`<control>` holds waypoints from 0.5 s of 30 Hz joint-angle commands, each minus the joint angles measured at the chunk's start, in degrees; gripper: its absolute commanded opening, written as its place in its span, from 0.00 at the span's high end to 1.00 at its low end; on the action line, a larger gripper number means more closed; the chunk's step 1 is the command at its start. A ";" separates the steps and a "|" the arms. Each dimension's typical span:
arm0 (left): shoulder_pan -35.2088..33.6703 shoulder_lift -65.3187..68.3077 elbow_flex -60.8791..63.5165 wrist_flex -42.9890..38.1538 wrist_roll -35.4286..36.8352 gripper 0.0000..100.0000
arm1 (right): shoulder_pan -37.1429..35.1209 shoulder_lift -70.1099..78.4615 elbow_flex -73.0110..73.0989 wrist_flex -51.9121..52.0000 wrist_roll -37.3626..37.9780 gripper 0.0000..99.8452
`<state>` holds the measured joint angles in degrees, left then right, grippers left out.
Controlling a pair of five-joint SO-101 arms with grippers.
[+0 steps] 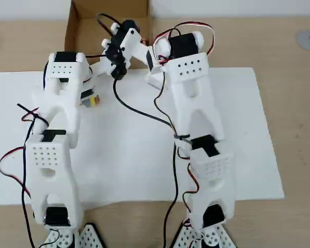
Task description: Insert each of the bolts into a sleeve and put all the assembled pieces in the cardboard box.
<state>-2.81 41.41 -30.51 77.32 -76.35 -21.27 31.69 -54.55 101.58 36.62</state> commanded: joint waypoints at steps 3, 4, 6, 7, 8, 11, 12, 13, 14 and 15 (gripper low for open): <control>-0.70 1.19 3.16 -3.08 0.35 0.88 | 0.66 -3.65 -0.13 0.88 0.44 0.76; -0.53 1.54 3.25 -2.99 0.35 0.91 | 0.66 -3.65 -0.13 0.88 0.44 0.76; -0.35 1.89 3.25 -2.99 0.35 0.95 | 0.66 -3.65 -0.13 0.88 0.44 0.76; -0.26 1.89 3.25 -2.81 0.35 0.95 | 0.66 -3.65 -0.13 0.88 0.44 0.76; -0.26 1.89 3.43 -2.81 0.35 0.95 | 0.57 -3.65 -0.13 0.88 0.44 0.76; -0.26 1.80 3.69 -2.73 0.26 0.95 | 0.57 -3.65 -0.13 0.88 0.44 0.76; -0.26 1.80 3.69 -2.64 0.26 0.95 | 0.57 -3.65 -0.13 0.88 0.44 0.76; -0.26 1.80 3.78 -2.64 0.35 0.95 | 0.57 -3.65 -0.13 0.88 0.44 0.76; -0.26 1.80 3.78 -2.64 0.35 0.95 | 0.57 -3.65 -0.13 0.88 0.44 0.76; -0.26 1.80 3.78 -2.64 0.35 0.95 | 0.57 -3.65 -0.13 0.88 0.44 0.76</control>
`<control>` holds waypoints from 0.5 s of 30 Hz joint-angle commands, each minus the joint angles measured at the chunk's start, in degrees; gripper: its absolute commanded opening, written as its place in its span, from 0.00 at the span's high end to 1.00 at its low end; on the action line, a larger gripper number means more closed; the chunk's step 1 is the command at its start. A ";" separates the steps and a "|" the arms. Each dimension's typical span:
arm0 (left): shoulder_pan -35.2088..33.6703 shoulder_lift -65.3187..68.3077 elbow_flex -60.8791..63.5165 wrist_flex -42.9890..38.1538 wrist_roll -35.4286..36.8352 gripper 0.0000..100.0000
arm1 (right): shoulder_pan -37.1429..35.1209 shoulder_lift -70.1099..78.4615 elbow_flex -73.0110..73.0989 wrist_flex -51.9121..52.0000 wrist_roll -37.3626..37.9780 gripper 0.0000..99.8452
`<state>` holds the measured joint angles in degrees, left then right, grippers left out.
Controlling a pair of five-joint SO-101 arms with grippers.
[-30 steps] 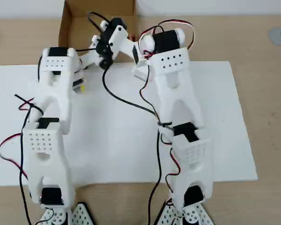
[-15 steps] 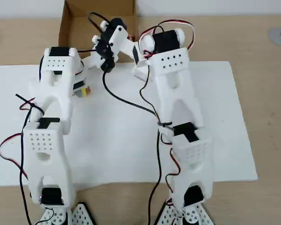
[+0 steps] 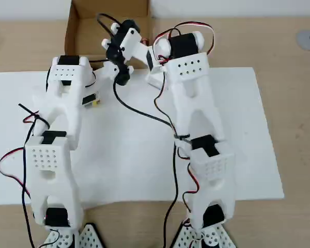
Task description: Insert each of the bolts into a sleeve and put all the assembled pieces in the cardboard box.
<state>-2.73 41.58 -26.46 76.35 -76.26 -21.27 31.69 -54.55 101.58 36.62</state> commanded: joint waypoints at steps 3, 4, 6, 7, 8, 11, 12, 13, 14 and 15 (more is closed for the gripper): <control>-0.35 1.45 -0.88 -0.35 0.35 0.99 | 0.57 -3.65 -0.13 0.88 0.44 0.76; -0.35 1.45 -1.14 0.35 0.53 0.98 | 0.57 -3.65 -0.13 0.88 0.44 0.76; -0.44 1.45 -2.73 1.32 3.08 0.98 | 0.57 -3.65 -0.13 0.88 0.44 0.76; -0.79 1.45 -3.69 1.58 4.22 0.98 | 0.57 -3.65 -0.13 0.88 0.44 0.76; -0.97 1.45 -4.22 1.67 5.01 0.98 | 0.57 -3.65 -0.13 0.88 0.44 0.76; -2.20 1.36 -7.21 3.60 7.03 0.98 | 0.57 -3.65 -0.13 0.88 0.44 0.76; -2.46 1.36 -8.70 4.57 8.09 0.98 | 0.57 -3.65 -0.13 0.88 0.44 0.76; -2.99 1.36 -10.29 5.71 9.41 0.98 | 0.57 -3.65 -0.13 0.88 0.44 0.76; -3.34 1.36 -12.13 6.86 10.55 0.98 | 0.48 -3.65 -0.13 0.88 0.44 0.76; -3.78 1.36 -14.24 8.09 12.13 0.98 | 0.48 -3.65 -0.13 0.88 0.44 0.76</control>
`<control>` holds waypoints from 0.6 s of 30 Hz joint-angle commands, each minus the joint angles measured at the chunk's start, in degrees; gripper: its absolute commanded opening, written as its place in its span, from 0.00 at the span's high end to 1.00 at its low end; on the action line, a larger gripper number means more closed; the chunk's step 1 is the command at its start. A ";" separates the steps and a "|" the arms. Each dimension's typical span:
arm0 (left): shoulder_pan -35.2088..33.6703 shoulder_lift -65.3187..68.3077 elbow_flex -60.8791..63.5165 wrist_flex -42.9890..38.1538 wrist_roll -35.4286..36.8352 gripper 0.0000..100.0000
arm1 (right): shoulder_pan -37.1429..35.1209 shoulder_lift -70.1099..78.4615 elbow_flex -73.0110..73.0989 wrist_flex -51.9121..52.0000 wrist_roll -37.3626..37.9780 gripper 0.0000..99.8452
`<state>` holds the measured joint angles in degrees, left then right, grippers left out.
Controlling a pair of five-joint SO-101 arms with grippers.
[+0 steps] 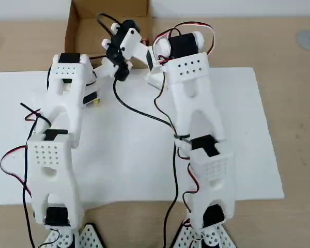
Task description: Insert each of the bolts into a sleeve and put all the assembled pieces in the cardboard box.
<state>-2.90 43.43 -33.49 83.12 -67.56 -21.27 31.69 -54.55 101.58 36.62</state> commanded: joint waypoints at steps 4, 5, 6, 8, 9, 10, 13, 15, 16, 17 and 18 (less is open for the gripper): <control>-6.07 -0.48 -17.67 7.74 10.46 0.98 | -0.48 -3.65 -0.13 0.88 0.35 0.76; -6.77 -0.48 -20.04 9.85 11.08 0.98 | -0.84 -3.65 -0.13 0.88 0.35 0.76; -7.38 -0.48 -21.89 11.96 11.16 0.98 | -1.19 -3.65 -0.22 0.88 0.35 0.76; -8.44 -0.48 -24.62 15.38 11.16 0.98 | -1.45 -3.65 -0.22 0.88 0.35 0.76; -9.05 -0.48 -25.41 16.70 11.16 0.98 | -1.89 -3.65 -0.22 0.88 0.35 0.76; -9.85 -0.48 -25.76 17.32 11.34 0.98 | -2.24 -3.65 -0.22 0.88 0.35 0.76; -12.92 -0.48 -25.76 17.32 14.95 0.98 | -3.82 -3.65 -0.22 0.88 0.62 0.76; -15.47 -0.48 -24.79 17.32 18.73 0.98 | -5.49 -3.56 0.04 0.88 2.37 0.76; -16.88 -0.48 -23.65 17.32 20.57 0.98 | -6.46 -3.30 0.13 0.88 4.13 0.76; -18.29 -0.48 -22.68 17.32 23.21 0.98 | -7.60 -2.95 0.31 0.88 5.89 0.76; -19.69 -0.48 -22.15 17.32 27.16 0.98 | -8.92 -2.15 0.31 0.88 7.74 0.76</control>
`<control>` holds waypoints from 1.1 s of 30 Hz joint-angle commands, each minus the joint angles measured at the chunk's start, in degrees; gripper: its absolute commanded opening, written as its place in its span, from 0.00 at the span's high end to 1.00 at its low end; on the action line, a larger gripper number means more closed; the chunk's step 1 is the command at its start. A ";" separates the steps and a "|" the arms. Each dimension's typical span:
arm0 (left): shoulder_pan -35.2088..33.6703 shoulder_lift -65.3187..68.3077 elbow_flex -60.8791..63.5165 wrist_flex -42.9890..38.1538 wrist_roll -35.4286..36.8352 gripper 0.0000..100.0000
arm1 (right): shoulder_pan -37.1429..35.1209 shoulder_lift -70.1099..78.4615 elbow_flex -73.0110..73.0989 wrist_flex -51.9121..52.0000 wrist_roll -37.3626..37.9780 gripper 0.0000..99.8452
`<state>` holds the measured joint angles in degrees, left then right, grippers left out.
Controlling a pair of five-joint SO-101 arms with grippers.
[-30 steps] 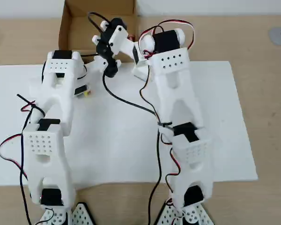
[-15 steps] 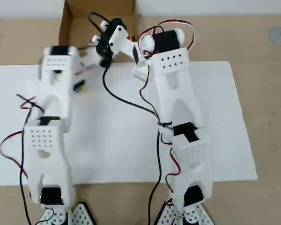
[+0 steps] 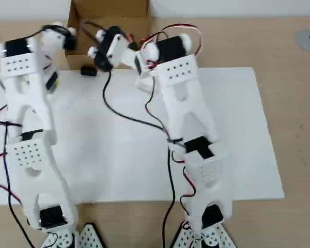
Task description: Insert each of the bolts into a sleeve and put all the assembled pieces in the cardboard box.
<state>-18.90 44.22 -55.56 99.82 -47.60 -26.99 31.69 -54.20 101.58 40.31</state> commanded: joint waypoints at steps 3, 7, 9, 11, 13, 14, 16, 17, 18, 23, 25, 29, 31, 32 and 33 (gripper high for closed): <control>-8.97 -1.27 -0.53 0.62 20.22 0.98 | -6.64 1.01 -0.31 0.88 9.67 0.76; -16.62 -1.27 -4.66 0.62 30.86 0.98 | -7.69 6.73 -1.36 -6.51 11.16 0.76; -18.81 -1.36 -6.77 0.62 33.05 0.98 | -7.52 9.63 -3.21 -14.24 11.25 0.76; -19.69 -2.68 -6.86 0.62 33.67 0.98 | -7.87 12.44 -5.93 -22.51 11.25 0.76; -19.78 -4.62 -4.92 0.62 33.76 0.98 | -9.54 15.16 -8.75 -29.36 11.25 0.76; -19.78 -5.67 -3.43 0.62 33.93 0.98 | -10.33 16.57 -9.71 -32.18 11.25 0.76; -19.69 -7.52 -0.18 0.62 34.73 0.98 | -11.65 19.74 -11.38 -37.54 11.25 0.76; -19.96 -8.40 1.58 0.62 35.96 0.98 | -12.00 21.41 -12.00 -40.35 11.25 0.76; -20.04 -9.10 3.25 0.62 36.57 0.98 | -12.35 23.16 -12.62 -43.43 11.25 0.76; -21.10 -11.30 8.88 0.53 37.98 0.98 | -14.90 30.29 -15.52 -51.78 11.25 0.80; -21.45 -11.65 9.32 0.53 37.98 0.98 | -15.43 32.40 -17.01 -53.01 11.25 0.81; -22.95 -12.00 9.41 0.53 37.98 0.98 | -15.25 35.47 -19.38 -54.15 10.99 0.81; -23.56 -12.00 9.58 0.53 37.89 0.98 | -14.64 36.62 -19.74 -54.15 10.99 0.81; -23.74 -12.00 9.93 0.53 37.89 0.98 | -14.29 37.23 -19.82 -54.15 10.90 0.81; -23.74 -12.00 10.46 0.53 37.80 0.98 | -13.76 37.76 -19.82 -54.15 10.55 0.81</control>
<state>-42.02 36.84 -45.36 100.00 -9.80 -42.02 69.58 -70.55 48.48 51.03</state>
